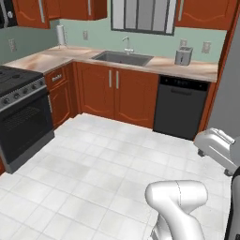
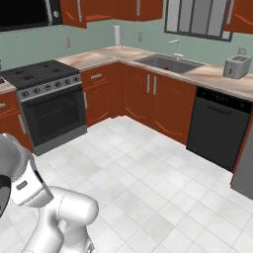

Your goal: Open the cabinet directly in front. Then move the liquor and the mug to the dining counter with the candle on it.

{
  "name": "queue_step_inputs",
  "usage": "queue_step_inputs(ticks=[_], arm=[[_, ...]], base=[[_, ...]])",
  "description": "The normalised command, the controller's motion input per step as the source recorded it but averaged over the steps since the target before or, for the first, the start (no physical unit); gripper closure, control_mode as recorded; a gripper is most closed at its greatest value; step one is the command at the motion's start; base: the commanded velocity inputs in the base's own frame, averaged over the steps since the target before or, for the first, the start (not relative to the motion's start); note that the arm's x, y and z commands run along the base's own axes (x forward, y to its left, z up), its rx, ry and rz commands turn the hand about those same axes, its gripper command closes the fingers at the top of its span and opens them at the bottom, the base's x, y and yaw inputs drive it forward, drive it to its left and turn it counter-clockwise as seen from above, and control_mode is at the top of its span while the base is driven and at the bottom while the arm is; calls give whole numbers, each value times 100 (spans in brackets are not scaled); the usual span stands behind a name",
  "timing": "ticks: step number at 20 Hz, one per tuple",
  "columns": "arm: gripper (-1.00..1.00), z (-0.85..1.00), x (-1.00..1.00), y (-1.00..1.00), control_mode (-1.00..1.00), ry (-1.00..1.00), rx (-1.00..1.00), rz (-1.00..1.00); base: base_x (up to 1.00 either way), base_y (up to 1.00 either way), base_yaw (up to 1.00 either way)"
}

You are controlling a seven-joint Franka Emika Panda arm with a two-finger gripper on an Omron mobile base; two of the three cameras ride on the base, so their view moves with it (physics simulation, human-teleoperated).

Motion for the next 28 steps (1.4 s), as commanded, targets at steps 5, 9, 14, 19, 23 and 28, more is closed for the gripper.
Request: queue_step_inputs(ticks=[5, 9, 14, 19, 23, 28], arm=[[-100, 0, 0, 0, 100, 0, 0, 0], [-100, 0, 0, 0, 100, 0, 0, 0], [-100, 0, 0, 0, 100, 0, 0, 0], [-100, 0, 0, 0, 100, 0, 0, 0], [-100, 0, 0, 0, 100, 0, 0, 0], [-100, 0, 0, 0, 100, 0, 0, 0]], base=[[88, -12, 10], [83, -3, 9], [84, 0, 11], [87, 0, 12], [90, 0, 15], [84, 0, 16]])
